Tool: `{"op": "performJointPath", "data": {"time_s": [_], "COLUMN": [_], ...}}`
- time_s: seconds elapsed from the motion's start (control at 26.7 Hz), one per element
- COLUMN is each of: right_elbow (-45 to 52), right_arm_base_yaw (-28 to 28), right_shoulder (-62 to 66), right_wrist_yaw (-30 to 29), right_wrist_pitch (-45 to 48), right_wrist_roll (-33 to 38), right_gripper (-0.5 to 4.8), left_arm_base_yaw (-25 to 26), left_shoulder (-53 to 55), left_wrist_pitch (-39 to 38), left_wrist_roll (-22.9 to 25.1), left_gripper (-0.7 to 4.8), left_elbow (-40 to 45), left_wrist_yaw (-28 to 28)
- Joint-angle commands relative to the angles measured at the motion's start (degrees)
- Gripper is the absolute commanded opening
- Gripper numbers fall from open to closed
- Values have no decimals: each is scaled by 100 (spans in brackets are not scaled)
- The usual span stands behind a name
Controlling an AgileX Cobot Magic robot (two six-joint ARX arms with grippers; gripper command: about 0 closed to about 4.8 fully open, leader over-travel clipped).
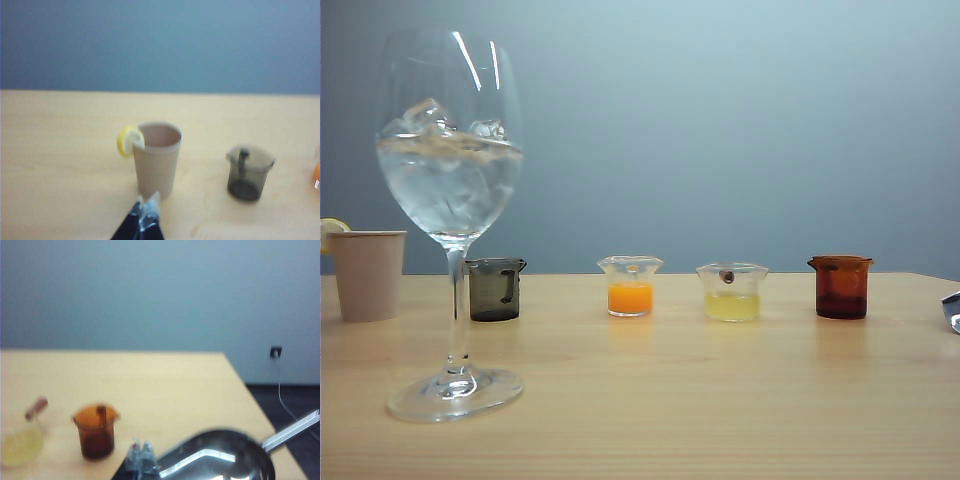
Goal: Pick up the second measuring cup from the left, pour the orange juice inside into the goblet, and finally put the measuring cup back in its original place.
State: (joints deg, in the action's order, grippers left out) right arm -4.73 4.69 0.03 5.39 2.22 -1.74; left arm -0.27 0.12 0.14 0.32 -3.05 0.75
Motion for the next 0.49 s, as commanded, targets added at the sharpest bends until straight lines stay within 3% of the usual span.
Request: {"op": "performJointPath", "data": {"time_s": [0.04, 0.19, 0.26, 0.49], "right_elbow": [-374, -780, -1182, -1740], "right_arm_base_yaw": [0, 0, 2, 11], "right_shoulder": [55, 330, 791, 1661], "right_wrist_yaw": [28, 26, -20, -302], "right_wrist_pitch": [-55, -72, -59, 367], "right_wrist_roll": [26, 24, 24, 24], "right_gripper": [-2, -2, -2, -2], "left_arm_base_yaw": [7, 4, 4, 4], "left_shoulder": [74, 358, 765, 1512], "left_wrist_pitch": [-234, -605, -654, -741], "left_wrist_roll": [-398, -396, -356, -356], "left_gripper": [-4, -4, -4, -4], "left_elbow": [-479, -1117, -1703, -2426], "left_wrist_yaw": [-72, -24, 203, 625]}}
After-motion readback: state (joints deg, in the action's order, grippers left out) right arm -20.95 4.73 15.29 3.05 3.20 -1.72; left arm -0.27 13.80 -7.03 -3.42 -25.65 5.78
